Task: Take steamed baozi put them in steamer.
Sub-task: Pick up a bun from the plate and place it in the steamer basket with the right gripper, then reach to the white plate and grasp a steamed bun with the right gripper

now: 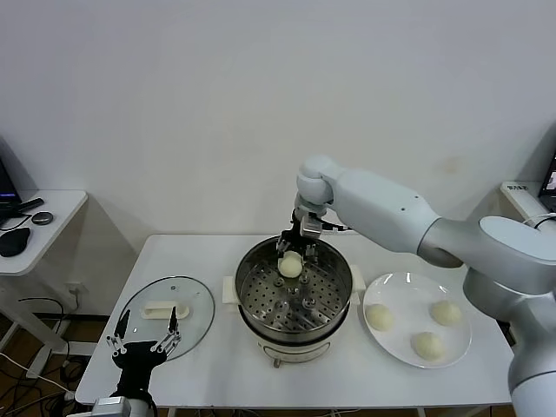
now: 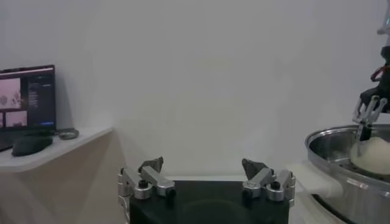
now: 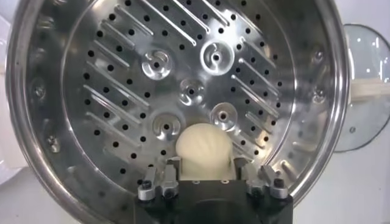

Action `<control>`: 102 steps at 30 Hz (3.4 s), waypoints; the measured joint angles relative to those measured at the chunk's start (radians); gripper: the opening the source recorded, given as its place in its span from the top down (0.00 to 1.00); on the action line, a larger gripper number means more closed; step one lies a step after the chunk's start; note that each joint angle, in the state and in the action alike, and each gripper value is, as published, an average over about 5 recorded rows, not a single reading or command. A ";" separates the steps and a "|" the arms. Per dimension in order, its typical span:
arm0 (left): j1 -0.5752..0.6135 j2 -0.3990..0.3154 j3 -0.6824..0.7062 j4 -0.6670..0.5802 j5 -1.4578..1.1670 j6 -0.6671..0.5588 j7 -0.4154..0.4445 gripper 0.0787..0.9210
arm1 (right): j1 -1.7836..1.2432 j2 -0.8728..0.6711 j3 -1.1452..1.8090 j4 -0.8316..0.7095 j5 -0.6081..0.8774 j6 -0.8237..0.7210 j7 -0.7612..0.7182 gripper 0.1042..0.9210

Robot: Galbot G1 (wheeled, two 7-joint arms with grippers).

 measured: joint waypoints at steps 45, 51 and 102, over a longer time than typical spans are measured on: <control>0.019 0.023 0.020 -0.003 -0.016 0.013 0.015 0.12 | -0.001 -0.624 0.101 0.470 0.220 -1.252 -0.206 0.12; 0.032 0.022 0.014 0.004 -0.015 0.013 0.015 0.12 | -0.133 -0.604 0.178 0.437 0.155 -1.234 -0.208 0.12; 0.037 0.019 0.016 0.029 -0.009 0.019 0.020 0.12 | -0.561 -0.476 0.486 0.288 -0.023 -1.153 -0.111 0.20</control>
